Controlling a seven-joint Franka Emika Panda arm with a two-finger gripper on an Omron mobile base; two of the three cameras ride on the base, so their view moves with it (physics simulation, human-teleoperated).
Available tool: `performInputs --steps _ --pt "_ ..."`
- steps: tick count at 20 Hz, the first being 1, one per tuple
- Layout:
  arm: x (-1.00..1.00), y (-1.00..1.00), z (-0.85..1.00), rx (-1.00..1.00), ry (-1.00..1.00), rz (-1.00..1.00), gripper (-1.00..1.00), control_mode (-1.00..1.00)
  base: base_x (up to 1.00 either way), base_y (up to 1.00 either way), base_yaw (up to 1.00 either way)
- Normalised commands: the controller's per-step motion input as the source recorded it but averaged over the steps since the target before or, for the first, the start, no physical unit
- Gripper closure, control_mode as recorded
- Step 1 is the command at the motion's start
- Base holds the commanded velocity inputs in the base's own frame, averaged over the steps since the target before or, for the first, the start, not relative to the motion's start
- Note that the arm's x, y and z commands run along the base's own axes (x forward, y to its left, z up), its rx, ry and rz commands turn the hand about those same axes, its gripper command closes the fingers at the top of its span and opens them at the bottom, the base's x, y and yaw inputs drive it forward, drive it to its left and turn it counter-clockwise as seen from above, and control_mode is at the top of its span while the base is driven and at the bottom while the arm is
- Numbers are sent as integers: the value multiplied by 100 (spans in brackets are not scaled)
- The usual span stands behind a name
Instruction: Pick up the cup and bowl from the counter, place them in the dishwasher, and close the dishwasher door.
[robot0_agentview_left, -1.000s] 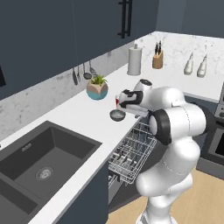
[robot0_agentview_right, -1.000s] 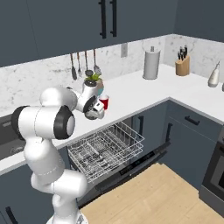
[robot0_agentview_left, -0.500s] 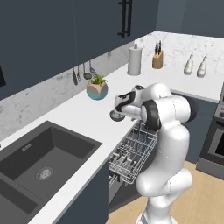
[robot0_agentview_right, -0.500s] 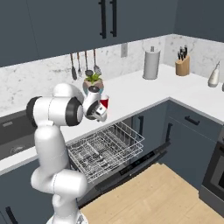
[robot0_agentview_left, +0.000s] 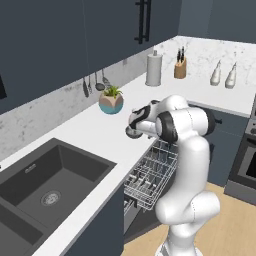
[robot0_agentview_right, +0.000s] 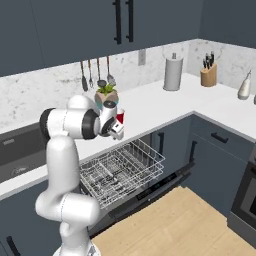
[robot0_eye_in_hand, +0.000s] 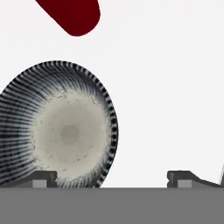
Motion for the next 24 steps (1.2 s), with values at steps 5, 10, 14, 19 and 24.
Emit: performInputs --steps 5,10,14,19,24 --pt "24 1 -10 0 0 -5 -100 -100 0 0 0" --pt "0 2 -27 0 0 0 100 -100 0 0 0" --pt "-7 9 -9 0 0 0 100 -100 0 0 0" --pt "-39 0 2 0 0 0 100 -100 0 0 0" --pt "-98 -18 21 3 -2 0 100 -100 0 0 0"
